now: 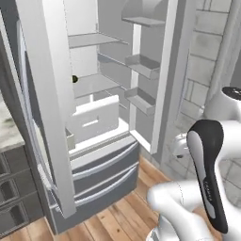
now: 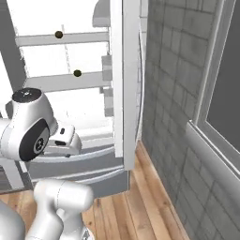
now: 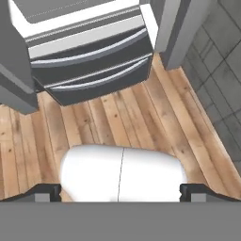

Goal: Pick up the tangerine and kiwi from the fridge and place one fruit on each plate on the dining counter.

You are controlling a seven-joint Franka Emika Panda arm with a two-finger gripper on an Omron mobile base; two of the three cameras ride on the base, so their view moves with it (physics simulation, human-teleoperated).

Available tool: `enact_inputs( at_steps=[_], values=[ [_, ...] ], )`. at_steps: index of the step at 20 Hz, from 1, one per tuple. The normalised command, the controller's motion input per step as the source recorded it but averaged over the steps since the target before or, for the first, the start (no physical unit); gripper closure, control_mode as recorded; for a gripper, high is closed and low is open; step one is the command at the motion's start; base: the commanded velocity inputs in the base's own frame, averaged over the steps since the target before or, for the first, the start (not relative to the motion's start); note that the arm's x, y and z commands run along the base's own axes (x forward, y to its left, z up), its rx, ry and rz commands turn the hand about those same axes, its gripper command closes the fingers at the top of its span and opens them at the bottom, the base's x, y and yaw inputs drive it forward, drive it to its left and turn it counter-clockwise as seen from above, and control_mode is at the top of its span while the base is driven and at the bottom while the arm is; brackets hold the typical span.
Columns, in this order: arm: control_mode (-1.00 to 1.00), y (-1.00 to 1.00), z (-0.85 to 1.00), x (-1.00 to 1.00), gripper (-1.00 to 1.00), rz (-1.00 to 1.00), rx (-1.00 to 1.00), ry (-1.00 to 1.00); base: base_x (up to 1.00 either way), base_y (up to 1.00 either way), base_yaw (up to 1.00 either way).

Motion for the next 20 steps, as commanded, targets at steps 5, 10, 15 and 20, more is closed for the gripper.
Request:
enact_inputs(
  at_steps=[5,10,15,20],
  values=[
    [1.00,0.00,0.00,0.00,-1.00,0.00,0.00,0.00,0.24,-0.03,0.47],
    [1.00,0.00,0.00,0.00,-1.00,0.00,0.00,0.00,0.23,-0.34,0.26],
    [1.00,0.00,0.00,0.00,-1.00,0.00,0.00,0.00,0.48,-0.34,0.14],
    [1.00,0.00,0.00,0.00,-1.00,0.00,0.00,0.00,0.64,-0.13,0.17]
  ],
)
